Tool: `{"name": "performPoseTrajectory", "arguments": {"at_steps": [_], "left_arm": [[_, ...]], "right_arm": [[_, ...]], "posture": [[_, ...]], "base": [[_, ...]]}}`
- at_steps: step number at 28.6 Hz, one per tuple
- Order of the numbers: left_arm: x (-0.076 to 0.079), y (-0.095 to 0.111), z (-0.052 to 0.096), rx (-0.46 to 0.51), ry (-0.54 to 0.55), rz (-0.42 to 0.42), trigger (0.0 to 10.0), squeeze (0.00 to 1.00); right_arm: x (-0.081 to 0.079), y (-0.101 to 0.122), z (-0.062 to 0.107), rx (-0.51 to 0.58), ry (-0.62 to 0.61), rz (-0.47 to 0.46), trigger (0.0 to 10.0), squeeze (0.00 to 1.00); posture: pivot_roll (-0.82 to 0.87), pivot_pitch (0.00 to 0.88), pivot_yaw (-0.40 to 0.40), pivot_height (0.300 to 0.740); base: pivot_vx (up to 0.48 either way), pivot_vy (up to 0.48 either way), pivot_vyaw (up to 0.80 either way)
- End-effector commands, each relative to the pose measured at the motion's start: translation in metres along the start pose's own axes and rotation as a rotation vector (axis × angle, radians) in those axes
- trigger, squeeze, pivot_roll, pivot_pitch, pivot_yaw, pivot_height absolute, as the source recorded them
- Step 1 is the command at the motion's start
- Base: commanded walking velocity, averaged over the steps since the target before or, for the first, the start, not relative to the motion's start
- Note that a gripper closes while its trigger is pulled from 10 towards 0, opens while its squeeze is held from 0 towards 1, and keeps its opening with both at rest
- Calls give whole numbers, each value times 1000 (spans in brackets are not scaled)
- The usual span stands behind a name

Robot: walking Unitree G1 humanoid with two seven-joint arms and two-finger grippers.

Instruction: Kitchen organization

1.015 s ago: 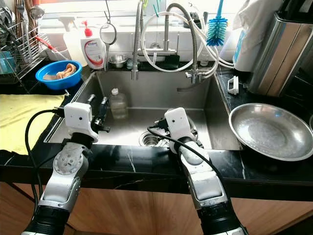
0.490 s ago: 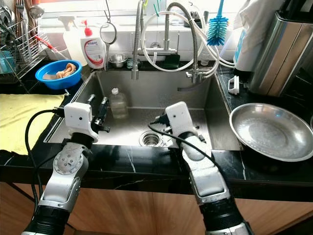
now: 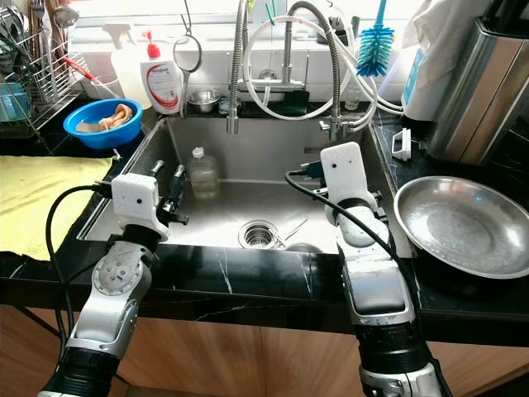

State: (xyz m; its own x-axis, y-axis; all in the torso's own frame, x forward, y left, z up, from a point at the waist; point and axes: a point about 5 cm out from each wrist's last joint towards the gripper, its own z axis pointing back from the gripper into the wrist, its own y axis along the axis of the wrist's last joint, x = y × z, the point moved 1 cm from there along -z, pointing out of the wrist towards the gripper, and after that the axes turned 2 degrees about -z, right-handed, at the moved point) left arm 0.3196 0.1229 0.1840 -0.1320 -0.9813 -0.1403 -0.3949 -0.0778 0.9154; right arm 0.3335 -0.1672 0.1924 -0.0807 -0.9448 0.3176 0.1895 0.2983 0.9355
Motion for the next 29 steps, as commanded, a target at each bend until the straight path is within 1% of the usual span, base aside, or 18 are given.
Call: {"name": "performPoseTrajectory", "arguments": {"at_steps": [1,2,4,8,9,13,17,20,23,26,28,29], "left_arm": [[1,-2,1,-12,-12,9,10000,0],[2,-2,1,-14,-16,11,10000,0],[4,-3,2,-21,-27,14,10000,0],[5,-4,2,-23,-34,19,10000,0],[5,-4,3,-25,-39,22,10000,0],[5,-4,2,-28,-44,24,10000,0],[7,-5,3,-33,-57,27,10000,0],[7,-5,3,-35,-56,27,10000,0],[6,-5,2,-36,-56,27,10000,0],[6,-5,2,-37,-57,28,10000,0],[7,-5,2,-37,-58,29,10000,0],[7,-5,2,-36,-59,30,10000,0]], "right_arm": [[5,-2,4,-21,-34,10,10000,1000],[6,-4,4,-31,-41,12,10000,1000],[10,-10,3,-43,-59,57,10000,1000],[11,-19,1,-70,-67,79,10000,1000],[10,-23,1,-86,-68,91,10000,0],[10,-25,2,-97,-79,92,10000,0],[11,-34,3,-138,-96,8,10000,0],[15,-33,2,-133,-123,20,10000,0],[20,-29,2,-110,-160,25,10000,0],[23,-26,2,-95,-176,30,10000,0],[24,-20,2,-53,-194,57,10000,0],[23,-17,2,-34,-192,40,10000,0]], "posture": [[-110,0,34,740],[-110,0,34,740],[-112,0,32,740],[-108,0,31,740],[-109,0,31,740],[-106,0,32,740],[-104,0,32,740],[-105,0,34,740],[-107,0,36,740],[-110,0,37,740],[-110,0,37,740],[-110,0,37,740]], "base": [[0,0,0],[0,0,0],[0,0,0],[0,0,0],[0,0,0],[0,0,0],[0,0,0],[0,0,0],[0,0,0],[0,0,0],[0,0,0],[0,0,0]]}}
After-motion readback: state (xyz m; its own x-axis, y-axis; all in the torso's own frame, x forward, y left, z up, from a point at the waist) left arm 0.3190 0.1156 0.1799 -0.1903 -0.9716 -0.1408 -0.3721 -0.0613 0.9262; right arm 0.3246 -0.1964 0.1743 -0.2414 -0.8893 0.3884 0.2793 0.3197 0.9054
